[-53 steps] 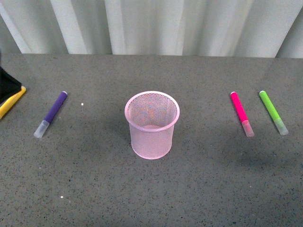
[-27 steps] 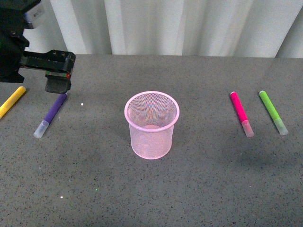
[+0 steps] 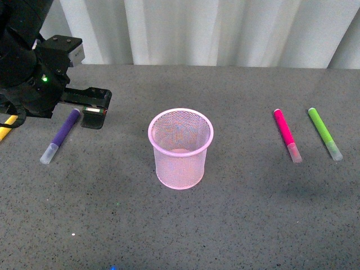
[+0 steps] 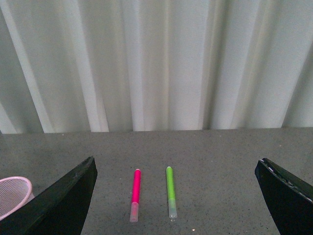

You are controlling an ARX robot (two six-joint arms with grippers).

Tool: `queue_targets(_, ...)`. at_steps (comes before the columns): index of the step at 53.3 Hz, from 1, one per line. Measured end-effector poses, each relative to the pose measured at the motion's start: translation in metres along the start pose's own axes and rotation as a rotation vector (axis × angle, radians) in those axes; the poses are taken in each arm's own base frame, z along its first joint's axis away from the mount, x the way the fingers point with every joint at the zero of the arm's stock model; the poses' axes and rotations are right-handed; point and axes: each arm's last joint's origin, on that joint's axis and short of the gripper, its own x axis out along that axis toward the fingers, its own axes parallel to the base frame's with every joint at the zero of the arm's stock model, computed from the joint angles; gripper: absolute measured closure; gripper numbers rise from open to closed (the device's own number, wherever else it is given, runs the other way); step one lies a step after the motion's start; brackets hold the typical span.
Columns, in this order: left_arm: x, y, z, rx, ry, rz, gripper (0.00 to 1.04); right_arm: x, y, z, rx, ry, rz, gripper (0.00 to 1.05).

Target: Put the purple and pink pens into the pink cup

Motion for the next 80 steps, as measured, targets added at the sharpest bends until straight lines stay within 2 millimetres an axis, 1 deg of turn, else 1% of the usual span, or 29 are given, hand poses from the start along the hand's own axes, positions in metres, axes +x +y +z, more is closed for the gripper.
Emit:
queue_targets(15, 0.027, 0.0, 0.009, 0.01, 0.046, 0.016, 0.07, 0.0, 0.0, 0.0, 0.0, 0.0, 0.0, 0.07)
queue_targets(25, 0.043, 0.01, 0.012, 0.028, 0.064, 0.051, 0.07, 0.0, 0.0, 0.0, 0.0, 0.0, 0.0, 0.07)
queue_targets(28, 0.047, 0.012, 0.011, 0.036, 0.069, 0.061, 0.17, 0.0, 0.0, 0.0, 0.0, 0.0, 0.0, 0.07)
queue_targets(35, 0.051, 0.013, 0.01, 0.048, 0.066, 0.063, 0.33, 0.0, 0.0, 0.0, 0.0, 0.0, 0.0, 0.07)
queue_targets(36, 0.053, 0.013, 0.01, 0.051, 0.065, 0.064, 0.38, 0.0, 0.0, 0.0, 0.0, 0.0, 0.0, 0.07)
queue_targets(39, 0.054, 0.013, 0.01, 0.056, 0.064, 0.059, 0.49, 0.0, 0.0, 0.0, 0.0, 0.0, 0.0, 0.07)
queue_targets(41, 0.055, 0.013, 0.01, 0.059, 0.063, 0.062, 0.53, 0.0, 0.0, 0.0, 0.0, 0.0, 0.0, 0.07)
queue_targets(45, 0.057, 0.012, 0.01, 0.065, 0.059, 0.063, 0.64, 0.0, 0.0, 0.0, 0.0, 0.0, 0.0, 0.07)
queue_targets(49, 0.058, 0.011, 0.01, 0.074, 0.054, 0.064, 0.78, 0.0, 0.0, 0.0, 0.0, 0.0, 0.0, 0.07)
queue_targets(51, 0.058, 0.011, 0.011, 0.075, 0.052, 0.064, 0.81, 0.0, 0.0, 0.0, 0.0, 0.0, 0.0, 0.07)
queue_targets(54, 0.058, 0.01, 0.011, 0.078, 0.049, 0.066, 0.89, 0.0, 0.0, 0.0, 0.0, 0.0, 0.0, 0.07)
queue_targets(56, 0.058, 0.011, 0.012, 0.077, 0.044, 0.067, 0.92, 0.0, 0.0, 0.0, 0.0, 0.0, 0.0, 0.07)
queue_targets(64, 0.059, 0.013, 0.017, 0.035, -0.024, 0.052, 0.93, 0.0, 0.0, 0.0, 0.0, 0.0, 0.0, 0.07)
queue_targets(69, 0.054, 0.019, 0.023, -0.01, -0.079, 0.041, 0.93, 0.0, 0.0, 0.0, 0.0, 0.0, 0.0, 0.07)
queue_targets(74, 0.041, 0.026, 0.032, -0.047, -0.159, 0.037, 0.93, 0.0, 0.0, 0.0, 0.0, 0.0, 0.0, 0.07)
queue_targets(77, 0.025, 0.035, 0.041, -0.086, -0.241, 0.027, 0.93, 0.0, 0.0, 0.0, 0.0, 0.0, 0.0, 0.07)
queue_targets(79, 0.008, 0.043, 0.047, -0.12, -0.318, 0.013, 0.93, 0.0, 0.0, 0.0, 0.0, 0.0, 0.0, 0.07)
queue_targets(80, 0.004, 0.045, 0.049, -0.125, -0.335, 0.014, 0.93, 0.0, 0.0, 0.0, 0.0, 0.0, 0.0, 0.07)
